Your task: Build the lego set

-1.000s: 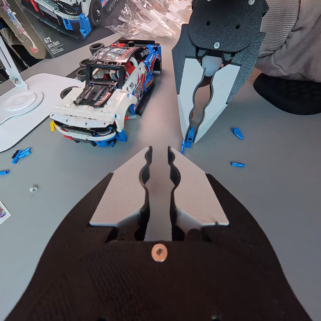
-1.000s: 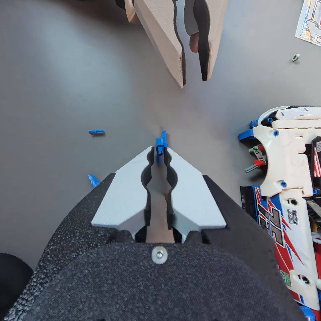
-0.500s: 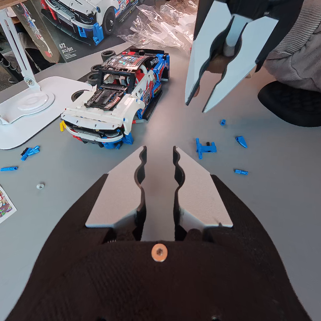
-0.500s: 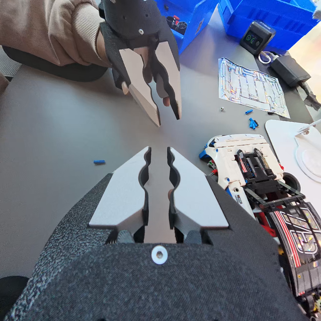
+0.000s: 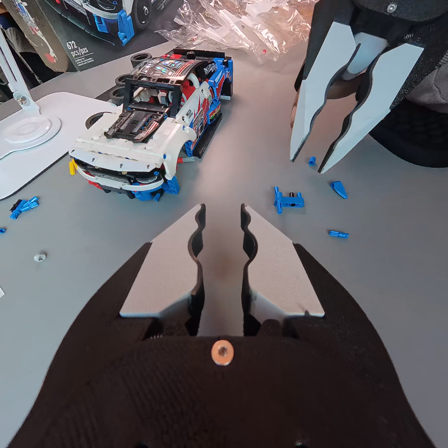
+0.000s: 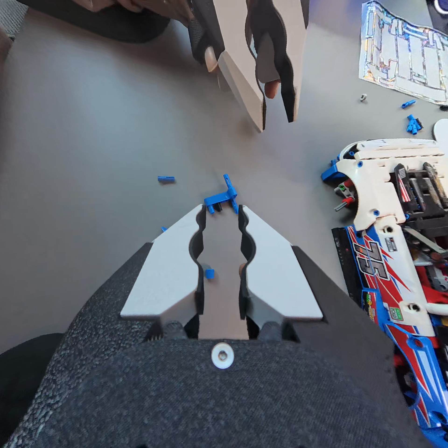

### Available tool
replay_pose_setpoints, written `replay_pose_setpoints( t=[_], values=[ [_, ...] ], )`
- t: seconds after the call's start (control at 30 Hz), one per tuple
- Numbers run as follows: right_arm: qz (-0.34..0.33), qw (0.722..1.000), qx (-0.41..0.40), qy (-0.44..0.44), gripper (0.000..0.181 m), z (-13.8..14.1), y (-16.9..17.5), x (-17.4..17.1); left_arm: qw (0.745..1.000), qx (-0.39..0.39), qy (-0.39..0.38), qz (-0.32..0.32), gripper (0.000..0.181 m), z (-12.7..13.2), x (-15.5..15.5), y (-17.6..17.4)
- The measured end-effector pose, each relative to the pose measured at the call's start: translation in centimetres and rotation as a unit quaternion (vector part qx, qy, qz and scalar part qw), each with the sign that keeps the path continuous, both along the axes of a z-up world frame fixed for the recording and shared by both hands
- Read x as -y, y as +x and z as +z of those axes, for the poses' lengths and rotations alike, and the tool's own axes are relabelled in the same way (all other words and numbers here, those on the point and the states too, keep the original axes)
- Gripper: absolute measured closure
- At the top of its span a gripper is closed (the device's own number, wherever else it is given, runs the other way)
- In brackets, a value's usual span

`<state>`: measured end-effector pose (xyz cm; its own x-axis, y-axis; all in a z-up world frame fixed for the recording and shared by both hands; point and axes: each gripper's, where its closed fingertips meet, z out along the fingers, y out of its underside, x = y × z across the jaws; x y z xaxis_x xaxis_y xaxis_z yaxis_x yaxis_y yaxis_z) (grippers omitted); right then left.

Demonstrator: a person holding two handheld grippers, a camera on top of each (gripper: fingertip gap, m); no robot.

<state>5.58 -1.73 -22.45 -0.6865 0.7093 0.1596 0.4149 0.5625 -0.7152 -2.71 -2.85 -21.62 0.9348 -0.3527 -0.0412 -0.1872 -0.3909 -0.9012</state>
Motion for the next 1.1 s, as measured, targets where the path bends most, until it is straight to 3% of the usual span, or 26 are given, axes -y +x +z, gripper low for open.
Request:
replay_pose_setpoints(
  t=[0.5, 0.8, 1.1],
  values=[
    [0.086, 0.988, 0.094, 0.088, 0.145, -3.0, -0.5, 0.7, 1.000, -0.015, 0.000, -0.007, 0.155, -0.1, 0.1, 0.5],
    [0.080, 0.987, 0.123, 0.060, 0.181, -3.6, -1.3, 0.6, 1.000, -0.020, 0.001, -0.024, 0.156, -0.1, 0.2, 1.2],
    [0.051, 0.992, 0.114, 0.026, 0.175, -2.3, -2.3, -0.1, 0.998, -0.041, -0.001, -0.041, 0.158, -0.3, 0.4, 2.0]
  ],
)
